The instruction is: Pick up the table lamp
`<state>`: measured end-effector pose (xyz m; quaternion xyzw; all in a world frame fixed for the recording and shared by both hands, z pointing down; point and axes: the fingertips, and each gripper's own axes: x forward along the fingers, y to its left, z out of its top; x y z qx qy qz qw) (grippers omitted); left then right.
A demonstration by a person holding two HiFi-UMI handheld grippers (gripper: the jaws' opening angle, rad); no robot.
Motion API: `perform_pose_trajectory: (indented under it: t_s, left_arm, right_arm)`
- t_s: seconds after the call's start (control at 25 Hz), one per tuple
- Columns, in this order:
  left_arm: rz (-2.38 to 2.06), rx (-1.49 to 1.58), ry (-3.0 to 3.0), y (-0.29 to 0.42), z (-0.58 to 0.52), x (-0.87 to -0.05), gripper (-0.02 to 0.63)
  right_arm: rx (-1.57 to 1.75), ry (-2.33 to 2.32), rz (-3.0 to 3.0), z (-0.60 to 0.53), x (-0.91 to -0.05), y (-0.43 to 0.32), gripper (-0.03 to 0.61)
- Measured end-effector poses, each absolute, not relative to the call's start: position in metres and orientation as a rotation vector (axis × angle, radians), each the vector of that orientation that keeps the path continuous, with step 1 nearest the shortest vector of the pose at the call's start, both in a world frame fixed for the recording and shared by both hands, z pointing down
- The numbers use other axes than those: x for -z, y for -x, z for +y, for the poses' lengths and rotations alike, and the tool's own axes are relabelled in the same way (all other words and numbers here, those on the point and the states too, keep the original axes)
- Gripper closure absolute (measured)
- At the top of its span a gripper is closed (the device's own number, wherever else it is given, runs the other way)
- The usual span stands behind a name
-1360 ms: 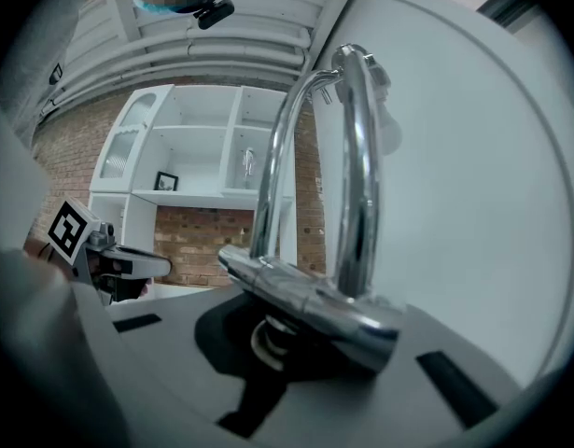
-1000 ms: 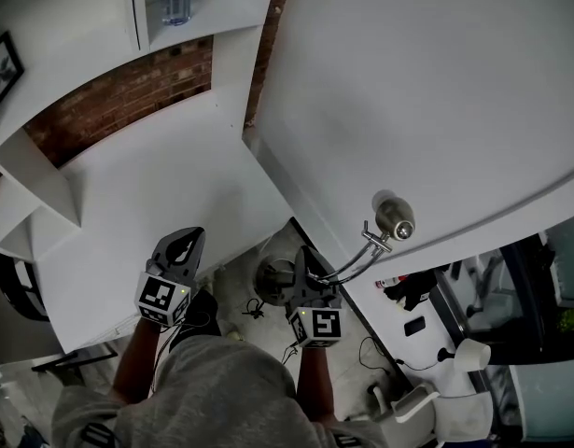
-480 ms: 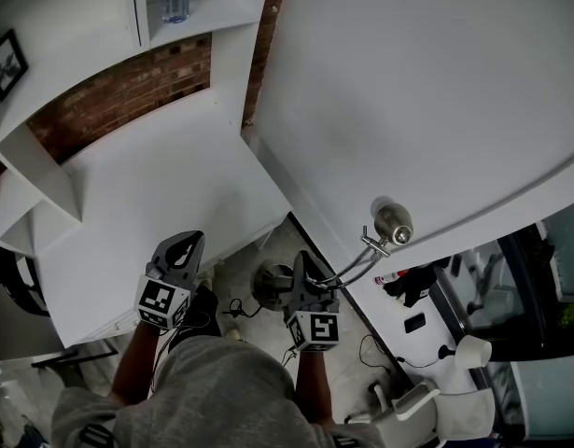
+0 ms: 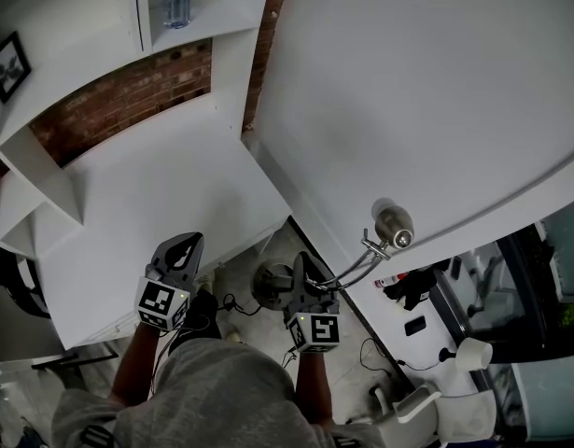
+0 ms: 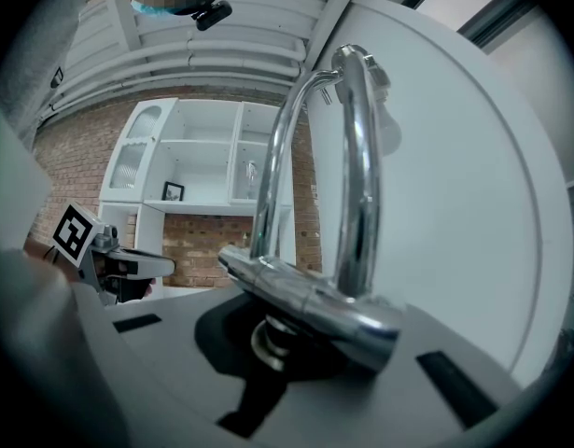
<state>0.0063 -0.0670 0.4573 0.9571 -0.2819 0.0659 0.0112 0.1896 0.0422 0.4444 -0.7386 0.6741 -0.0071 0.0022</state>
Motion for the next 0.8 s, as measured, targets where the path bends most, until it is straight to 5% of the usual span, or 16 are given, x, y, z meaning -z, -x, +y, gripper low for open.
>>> perform_pose_trajectory:
  t_s: [0.8]
  left_arm:
    - [-0.873,-0.212,-2.991,-0.0096,-0.0648,-0.4557,0.611]
  right_arm:
    - [0.035,2.325,2.124,0.0437,-0.4442,-0.1931,0.558]
